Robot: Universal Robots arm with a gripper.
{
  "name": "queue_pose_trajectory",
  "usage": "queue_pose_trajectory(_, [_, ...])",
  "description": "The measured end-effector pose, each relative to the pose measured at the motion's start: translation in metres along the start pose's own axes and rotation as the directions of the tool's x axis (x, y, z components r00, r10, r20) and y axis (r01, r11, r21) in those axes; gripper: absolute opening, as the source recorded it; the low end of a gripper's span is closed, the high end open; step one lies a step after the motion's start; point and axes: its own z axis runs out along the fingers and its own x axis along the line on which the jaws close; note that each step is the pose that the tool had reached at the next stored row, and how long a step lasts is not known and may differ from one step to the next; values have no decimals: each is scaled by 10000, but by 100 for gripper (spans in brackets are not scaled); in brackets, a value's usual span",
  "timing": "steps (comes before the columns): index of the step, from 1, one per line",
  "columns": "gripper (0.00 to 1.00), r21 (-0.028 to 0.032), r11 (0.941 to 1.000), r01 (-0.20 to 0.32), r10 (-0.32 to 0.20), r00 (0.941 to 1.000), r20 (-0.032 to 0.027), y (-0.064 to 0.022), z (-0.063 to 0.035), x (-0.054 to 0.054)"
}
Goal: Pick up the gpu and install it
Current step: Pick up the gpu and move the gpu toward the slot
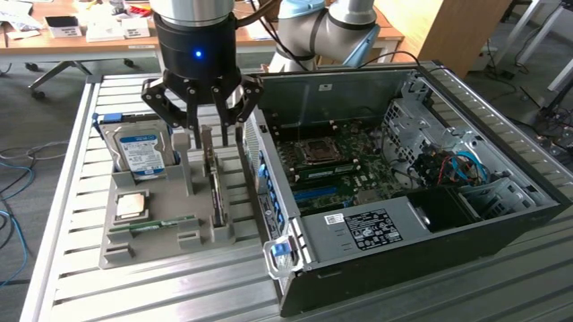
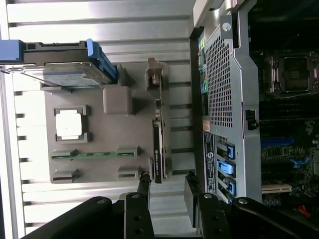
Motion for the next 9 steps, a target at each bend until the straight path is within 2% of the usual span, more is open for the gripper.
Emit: queue_pose_trajectory(9, [42, 1, 10000, 0, 0, 10000, 0, -1, 15, 0])
